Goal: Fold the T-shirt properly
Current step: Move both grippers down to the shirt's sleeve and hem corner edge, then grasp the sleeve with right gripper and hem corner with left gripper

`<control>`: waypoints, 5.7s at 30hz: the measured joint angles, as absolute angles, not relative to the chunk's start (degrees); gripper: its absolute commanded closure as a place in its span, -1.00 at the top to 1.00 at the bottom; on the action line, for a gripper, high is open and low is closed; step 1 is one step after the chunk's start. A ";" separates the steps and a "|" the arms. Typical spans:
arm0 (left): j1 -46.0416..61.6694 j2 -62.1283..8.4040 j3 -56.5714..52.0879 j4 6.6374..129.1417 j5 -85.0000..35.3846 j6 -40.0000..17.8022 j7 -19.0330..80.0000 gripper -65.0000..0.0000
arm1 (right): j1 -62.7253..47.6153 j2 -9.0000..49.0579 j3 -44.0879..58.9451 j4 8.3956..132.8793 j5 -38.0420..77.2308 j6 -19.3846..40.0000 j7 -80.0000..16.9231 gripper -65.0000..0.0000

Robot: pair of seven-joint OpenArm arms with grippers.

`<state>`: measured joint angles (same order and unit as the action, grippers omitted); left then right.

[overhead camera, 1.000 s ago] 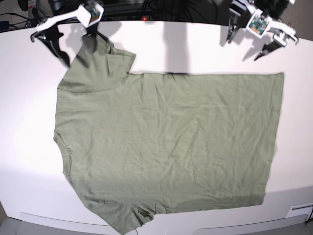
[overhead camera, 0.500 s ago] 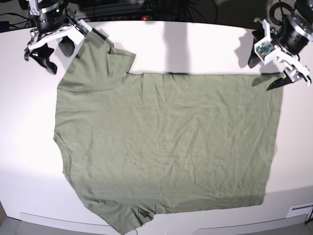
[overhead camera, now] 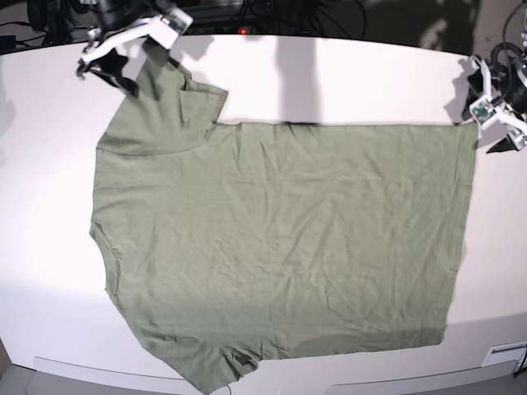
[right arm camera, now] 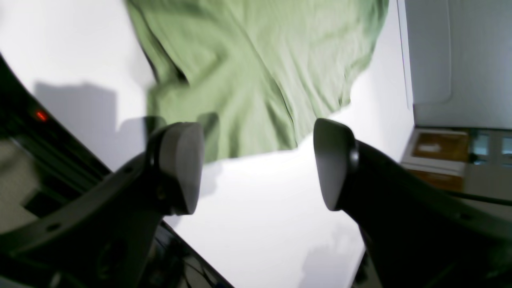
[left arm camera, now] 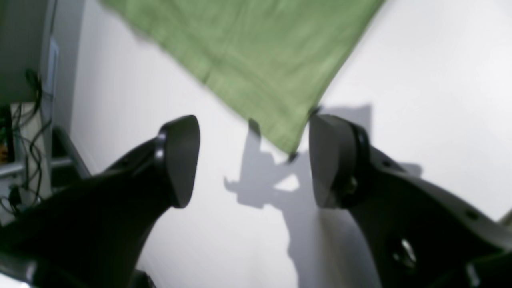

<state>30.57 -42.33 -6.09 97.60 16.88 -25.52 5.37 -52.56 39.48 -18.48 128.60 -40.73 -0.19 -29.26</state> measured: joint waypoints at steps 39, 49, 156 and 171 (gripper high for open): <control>20.99 -47.35 20.73 81.76 34.54 -7.51 7.90 0.26 | -48.88 36.99 -19.03 129.49 -40.95 -0.40 -29.04 0.32; 20.64 -46.68 20.73 82.96 34.72 -8.14 9.37 0.26 | -48.88 36.99 -19.03 129.49 -40.97 -0.40 -29.04 0.32; 15.07 -41.12 21.04 76.23 32.77 -8.36 6.59 -1.00 | -37.91 33.30 -19.00 108.73 -22.57 10.79 -34.81 0.32; 15.07 -41.08 21.04 76.29 32.58 -8.36 7.90 -1.00 | -37.95 33.30 -18.96 108.09 -25.71 12.69 -37.12 -1.00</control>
<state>15.07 -41.08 21.04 76.29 32.58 -8.36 7.90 -37.95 33.30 -18.96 108.09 -25.71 12.69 -37.12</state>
